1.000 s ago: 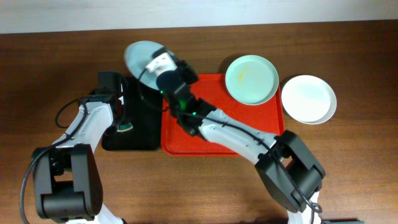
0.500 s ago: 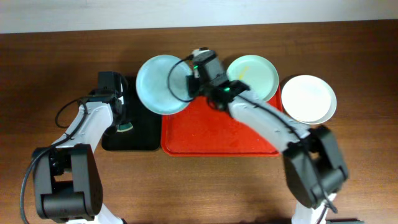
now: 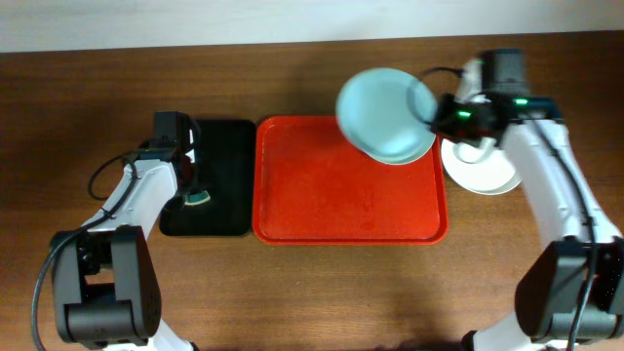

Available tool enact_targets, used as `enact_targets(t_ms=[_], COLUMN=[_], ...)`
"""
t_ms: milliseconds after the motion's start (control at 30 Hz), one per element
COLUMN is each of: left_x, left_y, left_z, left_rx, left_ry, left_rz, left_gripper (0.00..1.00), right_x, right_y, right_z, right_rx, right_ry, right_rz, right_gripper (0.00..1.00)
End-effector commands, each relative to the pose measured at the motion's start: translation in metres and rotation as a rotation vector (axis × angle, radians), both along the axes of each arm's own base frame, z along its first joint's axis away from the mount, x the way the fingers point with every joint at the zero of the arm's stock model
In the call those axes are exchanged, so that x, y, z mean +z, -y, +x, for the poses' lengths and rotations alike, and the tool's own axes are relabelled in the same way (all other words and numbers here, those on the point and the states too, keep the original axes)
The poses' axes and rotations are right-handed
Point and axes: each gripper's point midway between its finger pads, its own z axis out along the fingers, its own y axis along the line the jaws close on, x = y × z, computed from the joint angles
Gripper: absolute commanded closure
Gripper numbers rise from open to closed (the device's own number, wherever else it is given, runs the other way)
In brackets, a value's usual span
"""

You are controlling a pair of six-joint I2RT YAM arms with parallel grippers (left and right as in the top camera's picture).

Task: Clean dirty plates on tray and stack at the side
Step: 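Carry the light blue plate with the right gripper to the white plate, then lower the light blue plate onto the white plate and release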

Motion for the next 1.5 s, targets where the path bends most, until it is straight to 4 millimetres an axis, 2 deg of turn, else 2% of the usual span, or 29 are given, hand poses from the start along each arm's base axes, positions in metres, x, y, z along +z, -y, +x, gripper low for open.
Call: enact_targets(t_ms=[0, 100, 267, 333, 500, 667, 1267, 1433, 1467], left_x=[0.003, 0.004, 0.004, 0.004, 0.004, 0.004, 0.005, 0.004, 0.004], left_y=[0.013, 0.018, 0.023, 0.023, 0.023, 0.023, 0.032, 0.032, 0.032], left_z=[0.003, 0.004, 0.005, 0.005, 0.005, 0.006, 0.006, 0.006, 0.006], left_rx=[-0.052, -0.07, -0.081, -0.081, -0.081, -0.108, -0.133, -0.133, -0.133], left_ry=[0.019, 0.022, 0.025, 0.025, 0.025, 0.028, 0.031, 0.03, 0.03], left_rz=[-0.066, -0.091, -0.114, -0.114, -0.114, -0.105, -0.104, -0.104, -0.104], left_gripper=[1.0, 1.0, 1.0, 1.0, 1.0, 1.0, 1.0, 1.0, 1.0], right_x=[0.008, 0.004, -0.003, -0.005, -0.015, -0.038, -0.098, -0.104, -0.104], right_y=[0.068, 0.12, 0.179, 0.191, 0.193, 0.188, 0.183, 0.174, 0.171], right_z=[-0.02, -0.042, -0.074, -0.082, -0.087, -0.088, -0.081, -0.075, -0.073], right_rx=[-0.172, -0.285, -0.405, -0.443, -0.455, -0.445, -0.427, -0.399, -0.39], right_ry=[-0.034, -0.074, -0.126, -0.138, -0.173, -0.207, -0.203, -0.187, -0.184], right_rz=[0.026, 0.027, -0.052, -0.056, -0.072, -0.065, -0.063, -0.068, -0.07], right_gripper=[0.96, 0.96, 0.96, 0.96, 0.96, 0.96, 0.96, 0.95, 0.9])
